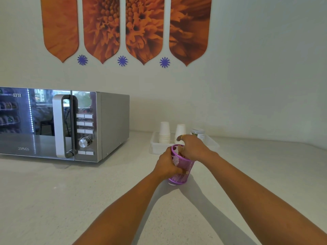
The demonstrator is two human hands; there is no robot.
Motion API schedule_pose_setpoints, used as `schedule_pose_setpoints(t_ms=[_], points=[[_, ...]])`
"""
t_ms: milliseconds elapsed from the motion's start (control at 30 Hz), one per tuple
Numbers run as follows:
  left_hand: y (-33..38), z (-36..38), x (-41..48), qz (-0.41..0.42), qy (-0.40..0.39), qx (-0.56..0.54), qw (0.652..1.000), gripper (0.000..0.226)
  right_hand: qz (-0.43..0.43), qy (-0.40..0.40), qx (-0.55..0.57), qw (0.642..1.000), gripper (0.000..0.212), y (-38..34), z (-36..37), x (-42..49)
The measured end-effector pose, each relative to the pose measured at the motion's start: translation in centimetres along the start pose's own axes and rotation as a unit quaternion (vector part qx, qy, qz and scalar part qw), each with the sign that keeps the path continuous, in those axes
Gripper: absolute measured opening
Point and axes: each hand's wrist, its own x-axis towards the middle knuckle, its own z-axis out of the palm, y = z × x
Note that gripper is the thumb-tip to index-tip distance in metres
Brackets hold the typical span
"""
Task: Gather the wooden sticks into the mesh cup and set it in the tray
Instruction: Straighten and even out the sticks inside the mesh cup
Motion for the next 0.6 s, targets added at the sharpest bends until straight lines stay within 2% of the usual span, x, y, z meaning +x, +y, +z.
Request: schedule_pose_setpoints(t_ms=[100, 233, 333, 400, 500, 600], points=[[0.1, -0.5, 0.2, 0.020, -0.016, 0.018, 1.000, 0.090, -0.073, -0.058, -0.020, 0.995, 0.029, 0.2, -0.6, -0.2], [0.4, -0.9, 0.3, 0.043, -0.036, 0.037, 0.998, 0.090, -0.079, -0.126, -0.072, 0.986, 0.026, 0.4, -0.9, -0.5], [0.6, -1.1, 0.4, 0.055, -0.056, 0.054, 0.995, 0.091, -0.075, -0.171, -0.133, 0.973, 0.031, 0.3, -1.3, -0.6], [0.9, -1.0, 0.4, 0.059, -0.070, 0.070, 0.993, 0.093, -0.070, -0.196, -0.192, 0.959, 0.030, 0.5, -1.3, -0.3], [1.2, -0.8, 0.4, 0.062, -0.086, 0.084, 0.991, 0.093, -0.049, -0.223, -0.284, 0.931, 0.013, 0.8, -0.8, 0.2], [1.3, -0.8, 0.3, 0.063, -0.095, 0.081, 0.990, 0.092, -0.067, -0.234, -0.321, 0.915, 0.019, 0.8, -0.9, 0.0]])
